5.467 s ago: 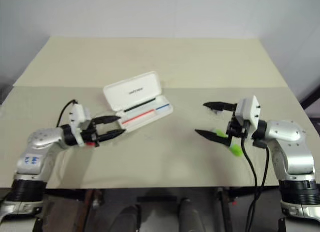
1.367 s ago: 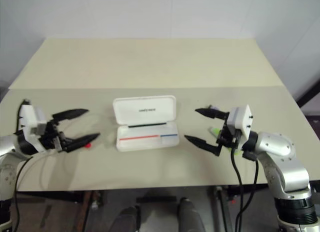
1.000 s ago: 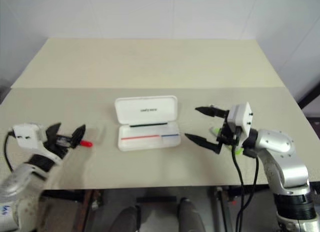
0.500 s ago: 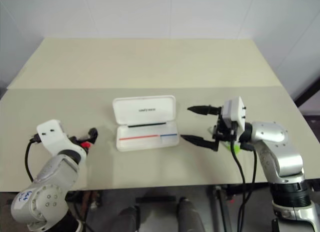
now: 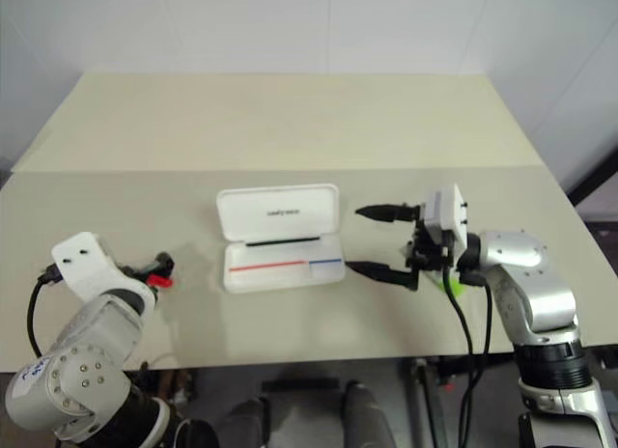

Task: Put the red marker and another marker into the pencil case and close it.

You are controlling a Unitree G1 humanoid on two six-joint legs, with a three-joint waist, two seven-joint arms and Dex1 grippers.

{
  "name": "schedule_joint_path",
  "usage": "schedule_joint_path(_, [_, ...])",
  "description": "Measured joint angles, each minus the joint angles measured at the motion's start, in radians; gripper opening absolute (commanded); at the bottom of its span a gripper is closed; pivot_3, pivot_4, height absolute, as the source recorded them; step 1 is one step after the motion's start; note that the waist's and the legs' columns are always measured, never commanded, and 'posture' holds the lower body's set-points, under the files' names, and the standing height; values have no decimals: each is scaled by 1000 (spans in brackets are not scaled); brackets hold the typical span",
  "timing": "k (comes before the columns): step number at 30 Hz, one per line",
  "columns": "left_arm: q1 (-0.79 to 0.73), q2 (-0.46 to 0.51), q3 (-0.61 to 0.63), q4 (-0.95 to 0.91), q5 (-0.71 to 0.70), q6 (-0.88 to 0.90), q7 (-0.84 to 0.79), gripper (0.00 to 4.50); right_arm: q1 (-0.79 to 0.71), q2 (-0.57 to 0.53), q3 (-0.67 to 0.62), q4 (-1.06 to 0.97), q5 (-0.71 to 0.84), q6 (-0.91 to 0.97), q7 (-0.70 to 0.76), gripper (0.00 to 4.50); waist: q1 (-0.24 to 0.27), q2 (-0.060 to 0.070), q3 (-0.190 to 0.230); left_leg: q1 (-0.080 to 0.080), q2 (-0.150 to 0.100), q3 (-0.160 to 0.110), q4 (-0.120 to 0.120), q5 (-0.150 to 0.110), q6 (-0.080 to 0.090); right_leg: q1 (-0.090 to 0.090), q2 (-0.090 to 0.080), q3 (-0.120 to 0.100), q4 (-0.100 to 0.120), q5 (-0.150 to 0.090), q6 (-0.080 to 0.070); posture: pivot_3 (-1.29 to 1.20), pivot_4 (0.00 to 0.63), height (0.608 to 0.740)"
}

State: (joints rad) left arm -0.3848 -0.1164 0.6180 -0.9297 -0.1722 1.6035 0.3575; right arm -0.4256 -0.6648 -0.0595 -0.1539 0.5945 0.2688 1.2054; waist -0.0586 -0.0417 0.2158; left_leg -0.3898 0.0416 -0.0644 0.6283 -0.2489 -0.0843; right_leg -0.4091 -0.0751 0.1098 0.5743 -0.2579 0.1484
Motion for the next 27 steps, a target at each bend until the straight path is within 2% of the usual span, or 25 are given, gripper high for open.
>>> schedule_joint_path(12, [0,-10,3,122,102,-54,-49,4462,0,0,0,-5,2,16,-3,4500,2,0,0,0,0,0,1,0,0,0,0,0,0,0,0,0,150,740])
schedule_joint_path(18, [-64,-16,24,209,136,-114,-47,4462,2,7,-1,-21,6,16,-17,4500,4,0,0,2,0,0,3,1,1,2,0,0,0,3,0,0,150,740])
schedule_joint_path(21, [-93,-19,36,257,143,-146,-46,3836,6,13,-1,-29,8,15,-24,4500,-1,0,0,1,0,0,4,2,2,3,1,0,-10,9,0,0,150,740])
schedule_joint_path(24, [-100,-21,41,264,146,-150,-46,2857,6,18,-1,-35,8,15,-32,4500,-5,0,0,1,0,0,3,2,3,10,1,0,-22,14,-2,0,150,740])
schedule_joint_path(27, [-99,-22,42,254,149,-141,-50,1818,6,24,-1,-37,8,14,-36,4500,2,0,0,0,0,0,2,-1,5,12,0,0,-25,14,-2,0,150,740])
